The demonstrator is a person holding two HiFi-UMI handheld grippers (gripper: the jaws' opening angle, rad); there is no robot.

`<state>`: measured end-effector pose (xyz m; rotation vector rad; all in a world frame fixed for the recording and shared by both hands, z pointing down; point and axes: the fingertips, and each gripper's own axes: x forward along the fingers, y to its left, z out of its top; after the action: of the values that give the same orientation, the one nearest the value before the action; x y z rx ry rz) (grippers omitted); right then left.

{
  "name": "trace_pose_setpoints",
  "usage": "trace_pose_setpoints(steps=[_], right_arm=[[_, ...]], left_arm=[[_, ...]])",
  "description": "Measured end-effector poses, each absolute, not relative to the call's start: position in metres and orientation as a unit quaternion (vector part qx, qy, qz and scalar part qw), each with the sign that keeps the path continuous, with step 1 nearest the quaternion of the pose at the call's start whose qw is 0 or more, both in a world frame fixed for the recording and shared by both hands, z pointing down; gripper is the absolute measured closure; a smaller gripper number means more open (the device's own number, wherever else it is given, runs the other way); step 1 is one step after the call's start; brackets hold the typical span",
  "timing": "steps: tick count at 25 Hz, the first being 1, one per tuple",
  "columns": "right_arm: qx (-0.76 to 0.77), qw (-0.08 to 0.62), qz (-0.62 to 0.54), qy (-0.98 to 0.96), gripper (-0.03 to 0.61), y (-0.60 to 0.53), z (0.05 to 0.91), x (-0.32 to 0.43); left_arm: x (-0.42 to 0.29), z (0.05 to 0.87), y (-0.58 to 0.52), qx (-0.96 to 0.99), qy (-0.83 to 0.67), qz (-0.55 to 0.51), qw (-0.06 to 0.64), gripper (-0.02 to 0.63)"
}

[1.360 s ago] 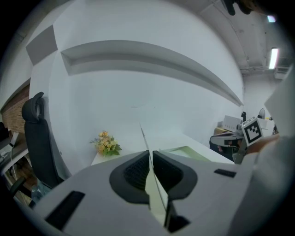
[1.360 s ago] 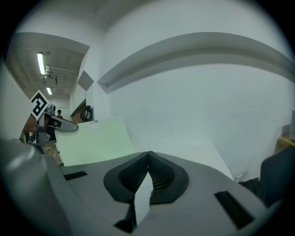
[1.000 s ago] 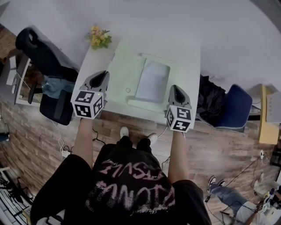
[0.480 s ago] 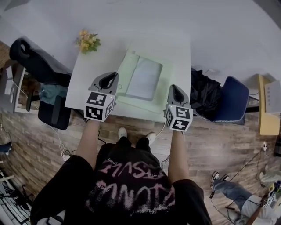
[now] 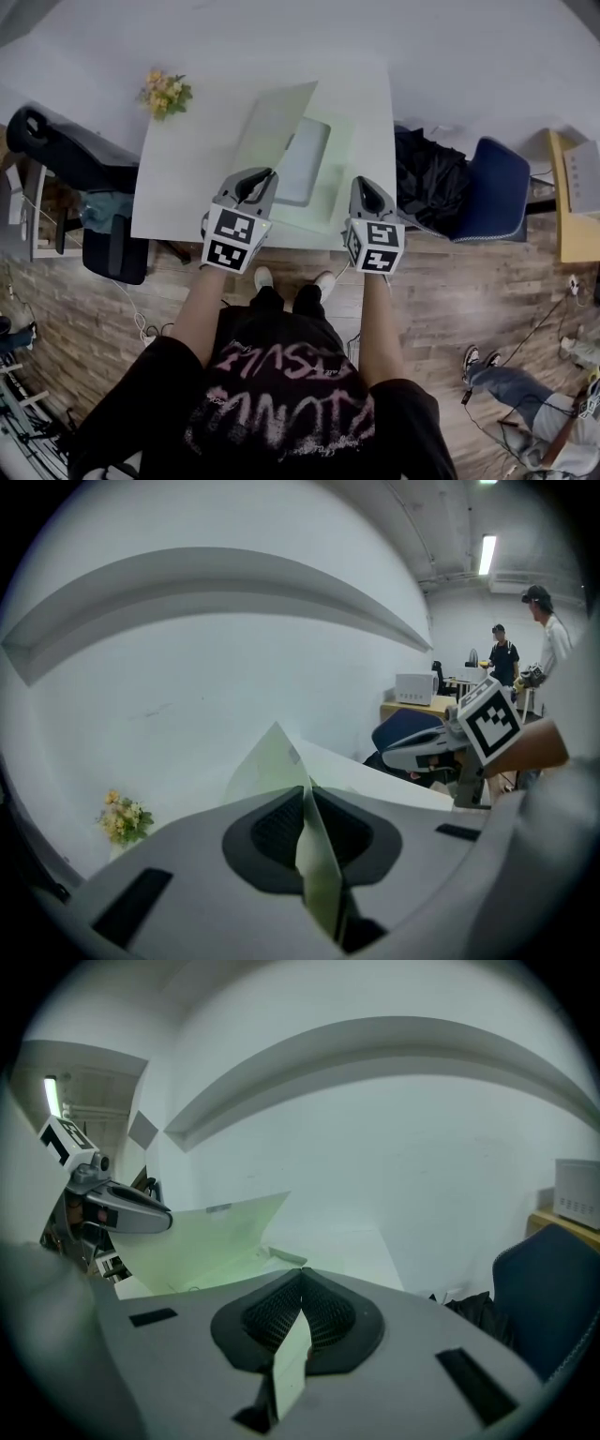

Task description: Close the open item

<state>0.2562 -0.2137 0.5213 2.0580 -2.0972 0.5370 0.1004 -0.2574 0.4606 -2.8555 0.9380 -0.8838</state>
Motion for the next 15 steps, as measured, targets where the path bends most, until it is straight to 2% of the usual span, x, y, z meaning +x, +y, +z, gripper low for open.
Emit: trace_pose_setpoints(steps=[7, 15], right_arm=[[0.692, 0.082, 0.190, -0.692, 0.569, -0.204, 0.532, 0.267], [0.699, 0.090, 0.208, -0.678, 0.569, -0.184, 0.549, 0.282]], left_arm=[[0.133, 0.494, -0.238, -0.915, 0.254, -0.314, -0.004, 0.573], [0.158, 0.535, -0.213, -0.903, 0.215, -0.371, 0.027, 0.565]])
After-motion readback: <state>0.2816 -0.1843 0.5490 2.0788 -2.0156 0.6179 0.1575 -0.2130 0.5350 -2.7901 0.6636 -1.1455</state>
